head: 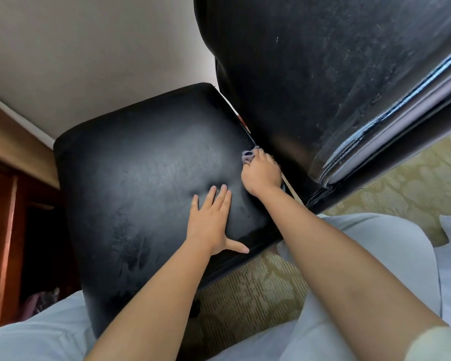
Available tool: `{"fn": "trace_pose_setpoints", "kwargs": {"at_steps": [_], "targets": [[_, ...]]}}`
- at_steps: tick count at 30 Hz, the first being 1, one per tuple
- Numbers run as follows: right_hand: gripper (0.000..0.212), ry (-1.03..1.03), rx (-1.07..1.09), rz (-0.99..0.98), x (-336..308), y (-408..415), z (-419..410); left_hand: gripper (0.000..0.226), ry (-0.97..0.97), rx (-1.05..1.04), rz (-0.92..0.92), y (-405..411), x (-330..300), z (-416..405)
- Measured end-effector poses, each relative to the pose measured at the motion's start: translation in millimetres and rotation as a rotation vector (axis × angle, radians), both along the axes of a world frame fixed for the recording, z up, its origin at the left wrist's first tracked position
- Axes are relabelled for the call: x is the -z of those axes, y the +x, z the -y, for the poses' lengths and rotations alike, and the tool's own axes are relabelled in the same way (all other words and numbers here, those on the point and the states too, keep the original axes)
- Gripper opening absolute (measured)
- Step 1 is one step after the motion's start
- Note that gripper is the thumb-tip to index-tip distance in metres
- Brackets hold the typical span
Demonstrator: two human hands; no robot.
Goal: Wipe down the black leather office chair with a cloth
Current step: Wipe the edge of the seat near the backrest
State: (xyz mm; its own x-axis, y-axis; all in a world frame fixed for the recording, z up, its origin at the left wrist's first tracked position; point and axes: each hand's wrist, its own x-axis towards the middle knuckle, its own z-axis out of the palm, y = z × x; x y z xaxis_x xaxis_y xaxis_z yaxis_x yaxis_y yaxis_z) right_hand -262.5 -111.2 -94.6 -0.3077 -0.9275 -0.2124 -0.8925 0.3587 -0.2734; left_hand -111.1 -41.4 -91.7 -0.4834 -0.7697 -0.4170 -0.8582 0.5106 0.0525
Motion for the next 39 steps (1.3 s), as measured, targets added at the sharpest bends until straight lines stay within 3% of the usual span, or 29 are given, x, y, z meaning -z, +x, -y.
{"fn": "trace_pose_setpoints", "kwargs": {"at_steps": [8, 14, 23, 30, 35, 39], "targets": [[0.05, -0.03, -0.036, 0.022, 8, -17, -59, 0.134, -0.158, 0.063, 0.025, -1, -8, 20], [0.053, 0.025, -0.03, -0.031, 6, -8, -35, 0.143, 0.023, -0.02, 0.072, 0, 2, 25], [0.061, 0.041, -0.004, -0.064, -1, 6, 33, 0.143, 0.039, -0.025, 0.036, -1, 1, 28], [0.051, -0.057, -0.02, -0.045, 2, -3, -12, 0.141, 0.039, -0.032, 0.022, 1, -3, 29], [0.051, -0.054, 0.022, -0.059, 8, 5, -25, 0.13, -0.137, 0.047, -0.021, 12, -10, 54], [0.056, -0.03, 0.055, -0.092, 14, 10, -18, 0.135, -0.023, -0.006, 0.025, 11, -1, 59]]}}
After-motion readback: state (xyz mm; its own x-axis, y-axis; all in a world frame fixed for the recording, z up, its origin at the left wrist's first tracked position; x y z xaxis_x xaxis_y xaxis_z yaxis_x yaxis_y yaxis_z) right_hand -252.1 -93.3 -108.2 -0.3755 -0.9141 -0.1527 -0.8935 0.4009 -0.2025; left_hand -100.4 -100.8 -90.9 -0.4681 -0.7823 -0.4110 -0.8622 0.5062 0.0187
